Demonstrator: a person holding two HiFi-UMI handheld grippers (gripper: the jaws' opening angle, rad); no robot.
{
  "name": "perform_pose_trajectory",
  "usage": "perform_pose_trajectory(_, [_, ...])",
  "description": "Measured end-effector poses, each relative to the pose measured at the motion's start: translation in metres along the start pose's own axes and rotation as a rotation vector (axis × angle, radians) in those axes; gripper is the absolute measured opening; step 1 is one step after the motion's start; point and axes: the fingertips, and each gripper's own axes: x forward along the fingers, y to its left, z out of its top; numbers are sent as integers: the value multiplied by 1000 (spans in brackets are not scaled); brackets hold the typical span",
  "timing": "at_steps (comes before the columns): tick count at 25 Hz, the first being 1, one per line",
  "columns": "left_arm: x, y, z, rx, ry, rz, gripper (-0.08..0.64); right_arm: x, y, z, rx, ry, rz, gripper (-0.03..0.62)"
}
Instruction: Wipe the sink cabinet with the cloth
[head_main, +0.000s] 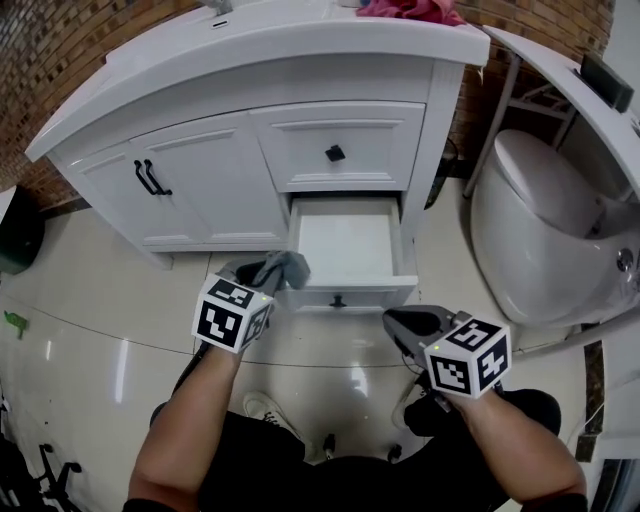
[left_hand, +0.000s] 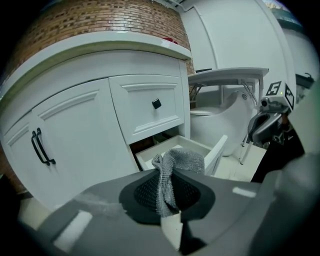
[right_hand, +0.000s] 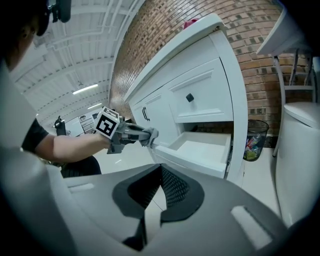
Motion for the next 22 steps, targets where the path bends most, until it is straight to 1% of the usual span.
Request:
perform_pose_trajectory(2, [0, 9, 11, 4, -12, -8, 37, 2, 7, 12, -2, 2, 23, 5])
perform_pose_trajectory(4, [6, 13, 27, 34, -24, -34, 37, 8, 15, 23, -31, 15, 45, 5])
perform_pose_trajectory(9, [46, -3, 58, 168, -20, -159, 37, 45, 29, 36, -134, 126, 89, 5])
perform_pose_trajectory(12, [71, -13, 67, 193, -4, -239, 37, 71, 38, 41, -153, 169, 126, 5])
perform_pose_trajectory(14, [89, -20, 71, 220, 24, -294, 37, 87, 45, 41, -158, 187, 160, 5])
perform_pose_trajectory(17, [119, -34, 69, 299, 93, -363, 37, 105, 55, 38, -158, 217, 212, 5])
perform_pose_trajectory(20, [148, -48, 66, 406, 153, -402, 37, 116, 61, 32, -159, 253, 261, 5])
perform_pose_trajectory(22, [165, -55, 70, 441, 170, -426, 37, 123, 62, 24, -164, 284, 289, 5])
